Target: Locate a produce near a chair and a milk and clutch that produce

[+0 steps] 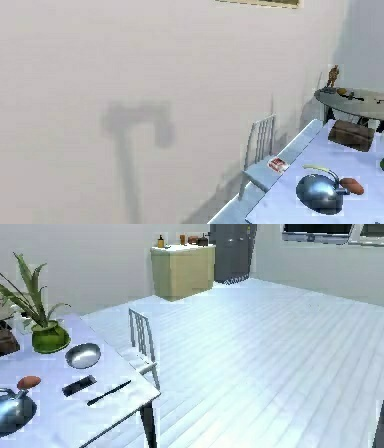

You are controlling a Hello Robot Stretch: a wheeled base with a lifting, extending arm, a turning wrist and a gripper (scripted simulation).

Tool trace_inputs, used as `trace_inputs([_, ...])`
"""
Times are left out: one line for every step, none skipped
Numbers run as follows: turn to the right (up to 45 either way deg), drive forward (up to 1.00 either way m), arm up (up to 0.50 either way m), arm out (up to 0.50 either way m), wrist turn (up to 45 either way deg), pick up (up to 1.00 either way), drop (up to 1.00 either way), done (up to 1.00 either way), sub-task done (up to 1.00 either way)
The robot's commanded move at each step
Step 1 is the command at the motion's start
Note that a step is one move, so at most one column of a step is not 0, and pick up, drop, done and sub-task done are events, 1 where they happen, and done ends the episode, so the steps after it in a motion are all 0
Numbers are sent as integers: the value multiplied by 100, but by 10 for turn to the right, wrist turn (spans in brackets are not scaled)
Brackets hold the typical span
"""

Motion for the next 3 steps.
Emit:
trace_inputs([-420, 0, 0, 0, 0, 0, 0, 0, 0])
trace_inputs([-30, 0, 0, 0, 0, 0, 0, 0, 0])
trace_inputs([450, 0, 0, 0, 0, 0, 0, 0, 0])
